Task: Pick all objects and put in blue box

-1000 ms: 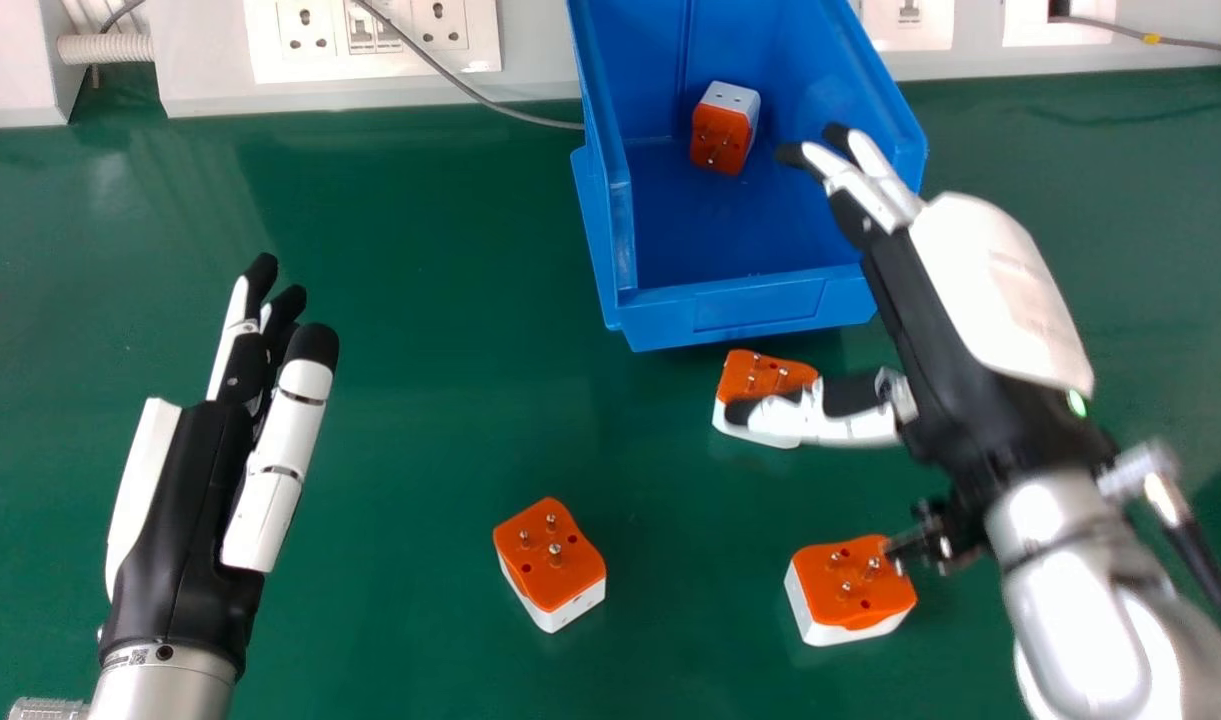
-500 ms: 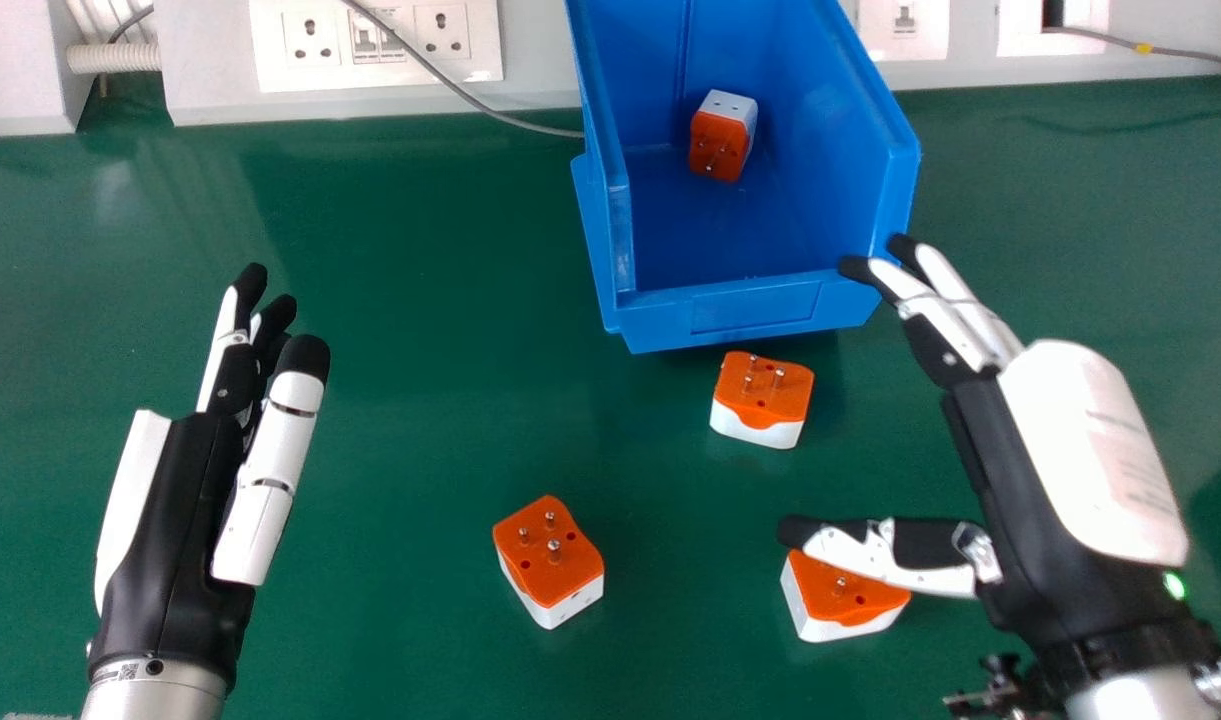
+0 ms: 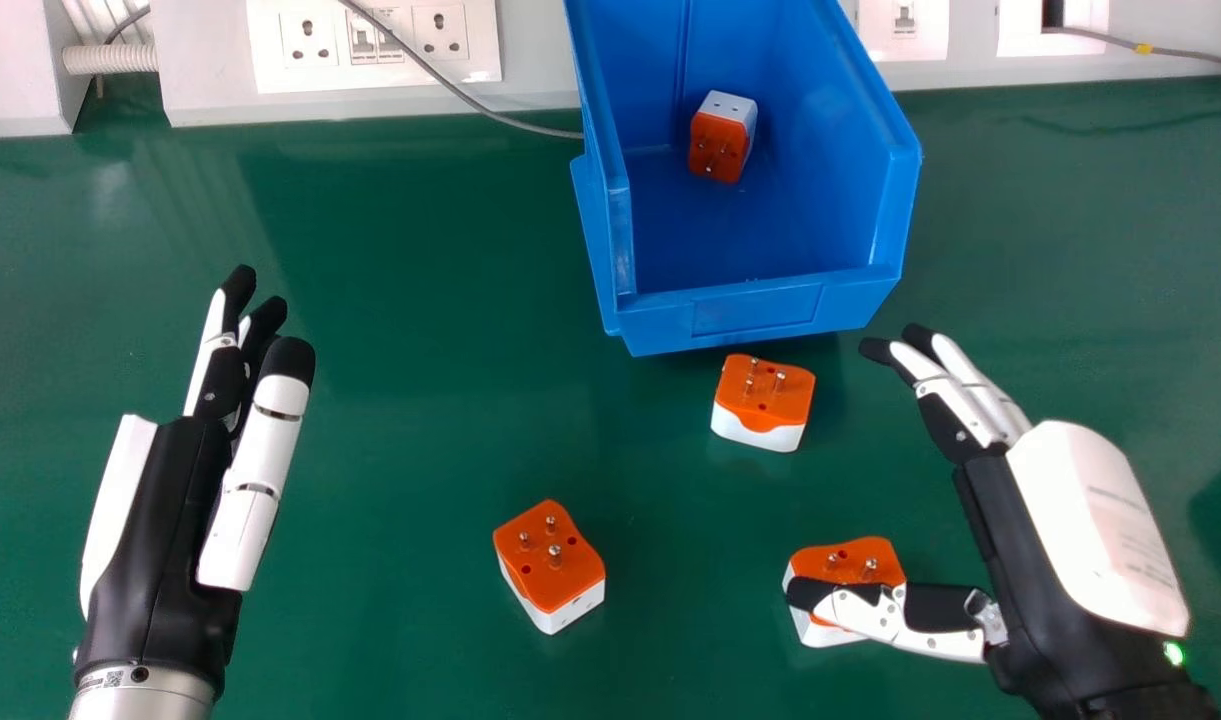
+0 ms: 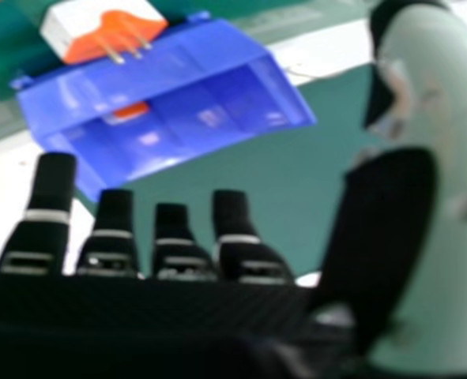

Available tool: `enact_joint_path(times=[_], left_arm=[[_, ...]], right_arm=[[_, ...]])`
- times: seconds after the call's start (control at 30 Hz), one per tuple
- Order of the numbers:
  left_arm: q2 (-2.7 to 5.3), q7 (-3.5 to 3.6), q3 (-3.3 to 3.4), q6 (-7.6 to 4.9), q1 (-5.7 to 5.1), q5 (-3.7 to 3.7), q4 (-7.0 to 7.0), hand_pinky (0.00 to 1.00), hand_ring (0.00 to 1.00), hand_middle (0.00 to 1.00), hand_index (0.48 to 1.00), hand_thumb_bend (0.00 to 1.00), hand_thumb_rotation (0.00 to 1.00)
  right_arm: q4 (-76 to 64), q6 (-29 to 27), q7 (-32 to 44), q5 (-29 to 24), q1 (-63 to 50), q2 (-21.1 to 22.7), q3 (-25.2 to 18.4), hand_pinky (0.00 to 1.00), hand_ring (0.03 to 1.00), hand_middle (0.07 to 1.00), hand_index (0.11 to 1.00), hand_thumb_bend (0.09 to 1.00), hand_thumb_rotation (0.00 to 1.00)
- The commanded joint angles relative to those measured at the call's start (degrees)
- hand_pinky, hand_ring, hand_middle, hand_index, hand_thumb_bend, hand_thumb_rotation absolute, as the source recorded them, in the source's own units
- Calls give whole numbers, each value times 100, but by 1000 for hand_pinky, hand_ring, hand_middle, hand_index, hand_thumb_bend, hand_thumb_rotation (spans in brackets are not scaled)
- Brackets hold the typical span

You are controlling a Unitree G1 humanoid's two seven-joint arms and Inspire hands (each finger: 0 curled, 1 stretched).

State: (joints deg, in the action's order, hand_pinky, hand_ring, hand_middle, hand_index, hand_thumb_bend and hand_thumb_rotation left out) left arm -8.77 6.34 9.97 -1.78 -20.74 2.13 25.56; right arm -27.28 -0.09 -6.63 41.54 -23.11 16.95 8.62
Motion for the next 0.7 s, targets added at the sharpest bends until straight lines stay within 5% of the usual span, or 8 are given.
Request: enact_joint_path(times=[0.0,0.37,0.67], left_arm=[[-67,42,54,-124,8,-77,158,911,972,976,999,492,1000],[-92,69,91,-79,12,-162,192,916,973,976,1000,507,1000],[-92,67,99,-36,21,-152,235,917,973,976,999,512,1000]], right_arm=[[-51,75,74,122,69,-31,-34,756,920,954,883,630,230],[10,200,297,217,125,-25,-19,787,934,962,900,612,260],[150,501,626,363,284,-4,38,790,934,962,897,613,264]])
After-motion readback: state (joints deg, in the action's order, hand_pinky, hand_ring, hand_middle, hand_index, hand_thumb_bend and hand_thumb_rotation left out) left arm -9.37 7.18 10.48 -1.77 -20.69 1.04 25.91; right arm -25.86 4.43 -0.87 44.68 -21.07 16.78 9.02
